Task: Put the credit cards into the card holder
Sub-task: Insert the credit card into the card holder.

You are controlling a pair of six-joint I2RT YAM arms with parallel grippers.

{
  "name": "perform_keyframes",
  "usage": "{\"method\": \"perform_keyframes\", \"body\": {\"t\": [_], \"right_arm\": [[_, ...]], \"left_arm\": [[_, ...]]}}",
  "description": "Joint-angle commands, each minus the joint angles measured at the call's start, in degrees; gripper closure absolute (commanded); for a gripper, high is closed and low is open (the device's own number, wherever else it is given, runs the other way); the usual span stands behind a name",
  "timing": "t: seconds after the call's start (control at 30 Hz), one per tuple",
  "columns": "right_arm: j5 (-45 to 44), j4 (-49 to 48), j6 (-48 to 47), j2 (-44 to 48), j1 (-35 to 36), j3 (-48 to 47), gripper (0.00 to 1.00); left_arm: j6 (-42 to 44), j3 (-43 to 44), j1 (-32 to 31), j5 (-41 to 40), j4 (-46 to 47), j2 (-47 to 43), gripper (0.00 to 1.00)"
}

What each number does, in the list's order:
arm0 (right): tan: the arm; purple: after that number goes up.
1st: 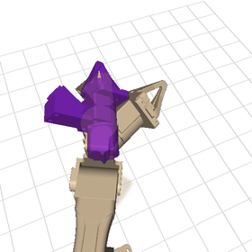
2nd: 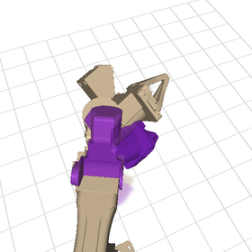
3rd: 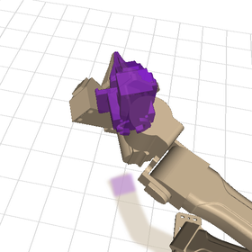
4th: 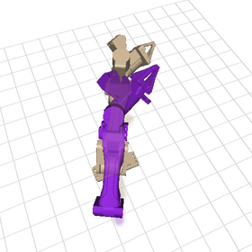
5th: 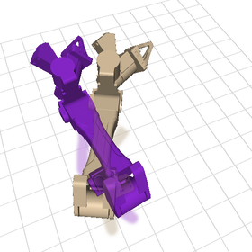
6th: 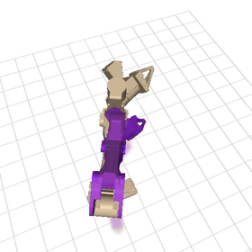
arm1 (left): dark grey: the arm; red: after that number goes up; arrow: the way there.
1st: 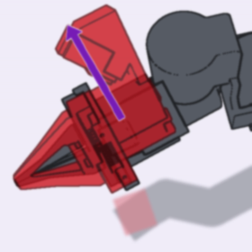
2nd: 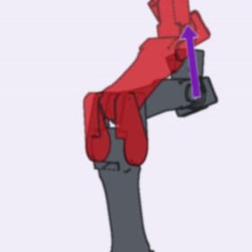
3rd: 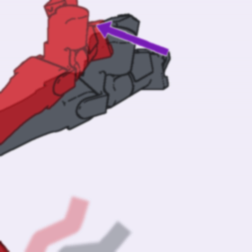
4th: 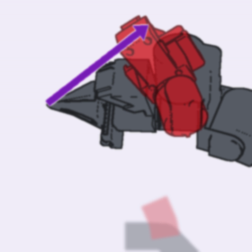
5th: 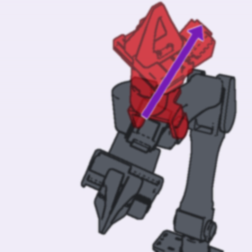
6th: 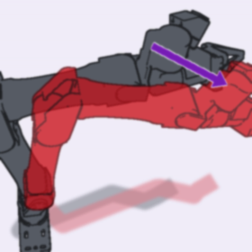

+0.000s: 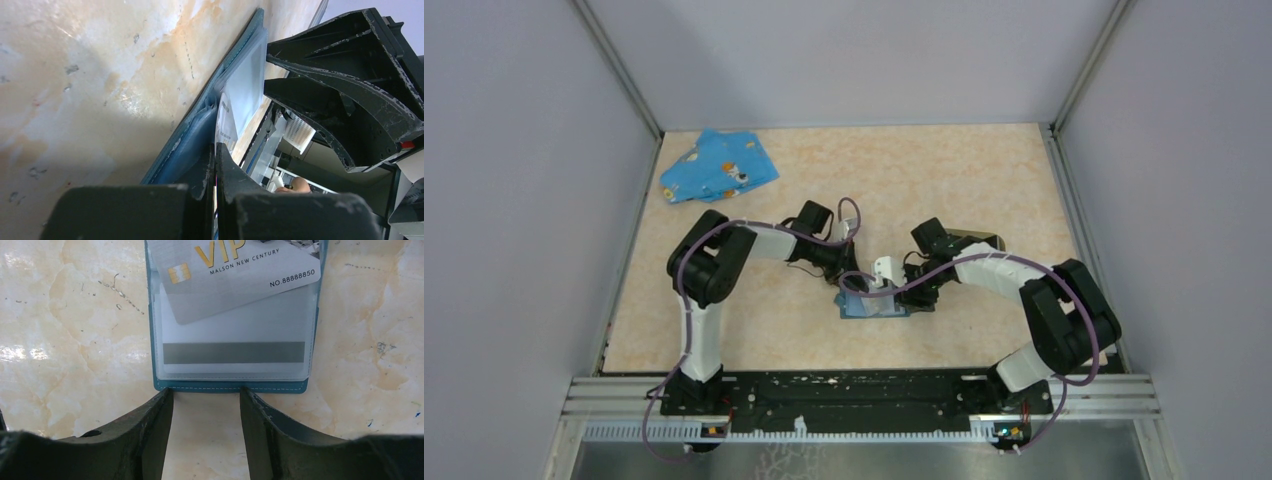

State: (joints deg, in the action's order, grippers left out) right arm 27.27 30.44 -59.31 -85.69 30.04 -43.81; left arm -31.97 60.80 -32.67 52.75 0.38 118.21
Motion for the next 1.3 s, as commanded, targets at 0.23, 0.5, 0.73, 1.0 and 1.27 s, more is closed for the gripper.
{"method": "perform_keyframes", "body": {"t": [0.23, 0.5, 0.73, 1.0, 1.27], "right_arm": [[0.47, -2.74, 1.12, -1.36, 2.62, -1.01, 0.49], [-0.02, -3.10, 1.34, -1.76, 3.43, -1.00, 0.50], [-0.36, -3.44, 1.52, -1.94, 4.43, -0.93, 0.51], [-0.72, -3.93, 1.75, -2.02, 5.23, -0.92, 0.51], [-0.81, -4.06, 1.89, -1.94, 5.95, -1.03, 0.50]], "left_arm": [[4.08, 2.16, -0.75, -7.20, -9.55, 4.27, 0.98], [5.79, 5.92, -1.09, -7.48, -14.61, 6.85, 0.98], [7.02, 9.64, -1.74, -7.61, -18.14, 9.68, 0.97], [8.06, 13.34, -2.56, -7.35, -20.79, 12.56, 0.96], [9.24, 17.26, -2.80, -7.74, -23.87, 14.24, 0.94]]}}
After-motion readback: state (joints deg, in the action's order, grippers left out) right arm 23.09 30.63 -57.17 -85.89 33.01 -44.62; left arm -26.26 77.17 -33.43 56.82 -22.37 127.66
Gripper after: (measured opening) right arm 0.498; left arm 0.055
